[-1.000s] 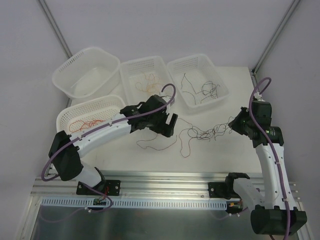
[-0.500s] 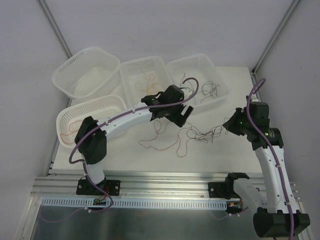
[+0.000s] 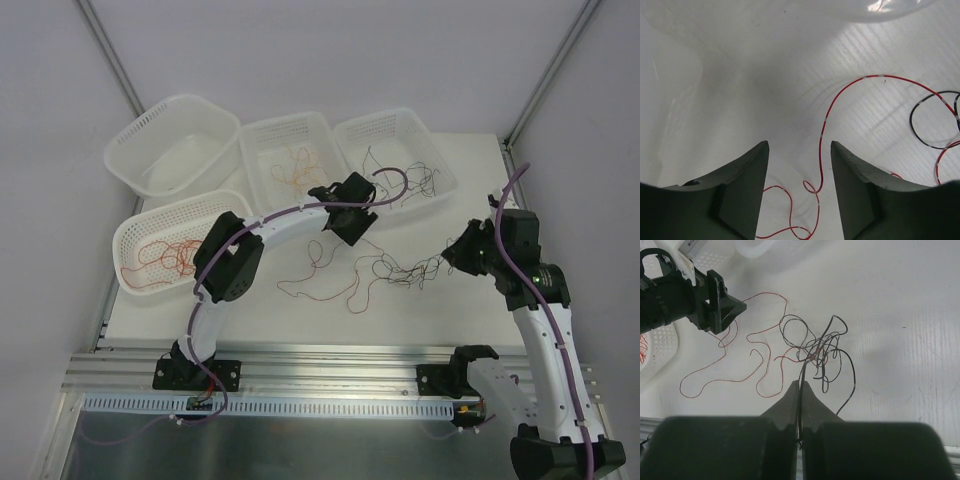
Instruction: Untangle the cables
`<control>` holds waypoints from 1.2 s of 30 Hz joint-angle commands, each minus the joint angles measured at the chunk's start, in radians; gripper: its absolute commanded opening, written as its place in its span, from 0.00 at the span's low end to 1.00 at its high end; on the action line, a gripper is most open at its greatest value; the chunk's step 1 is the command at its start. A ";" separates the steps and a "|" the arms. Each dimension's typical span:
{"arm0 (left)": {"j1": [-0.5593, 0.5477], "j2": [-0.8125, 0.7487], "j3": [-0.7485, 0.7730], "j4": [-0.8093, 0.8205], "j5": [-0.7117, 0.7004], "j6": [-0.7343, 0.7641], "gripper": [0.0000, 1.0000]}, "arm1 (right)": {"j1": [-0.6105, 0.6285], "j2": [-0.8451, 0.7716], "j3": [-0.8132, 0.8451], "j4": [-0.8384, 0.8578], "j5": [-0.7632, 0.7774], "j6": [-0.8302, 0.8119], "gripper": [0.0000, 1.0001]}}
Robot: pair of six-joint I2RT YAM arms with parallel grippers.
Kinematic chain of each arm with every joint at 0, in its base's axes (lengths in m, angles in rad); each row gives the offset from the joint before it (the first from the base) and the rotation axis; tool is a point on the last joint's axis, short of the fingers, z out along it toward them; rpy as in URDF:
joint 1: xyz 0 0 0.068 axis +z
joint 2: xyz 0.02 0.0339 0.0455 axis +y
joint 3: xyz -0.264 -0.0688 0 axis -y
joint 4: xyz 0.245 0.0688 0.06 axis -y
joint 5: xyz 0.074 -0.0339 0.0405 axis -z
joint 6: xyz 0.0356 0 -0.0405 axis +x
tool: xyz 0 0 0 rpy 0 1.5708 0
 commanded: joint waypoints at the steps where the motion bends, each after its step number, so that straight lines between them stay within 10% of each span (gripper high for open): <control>1: -0.003 0.029 0.061 0.005 0.003 0.020 0.52 | 0.012 -0.018 -0.001 -0.012 -0.017 -0.017 0.01; 6: -0.003 -0.024 0.006 -0.011 -0.031 -0.024 0.00 | 0.015 -0.018 0.002 -0.020 0.027 -0.041 0.01; 21: 0.326 -0.915 -0.274 -0.170 -0.128 -0.356 0.00 | -0.218 0.059 0.045 -0.058 0.261 0.009 0.01; 36: 0.465 -1.094 -0.019 -0.523 -0.439 -0.399 0.00 | -0.439 0.103 0.025 -0.064 0.216 0.166 0.01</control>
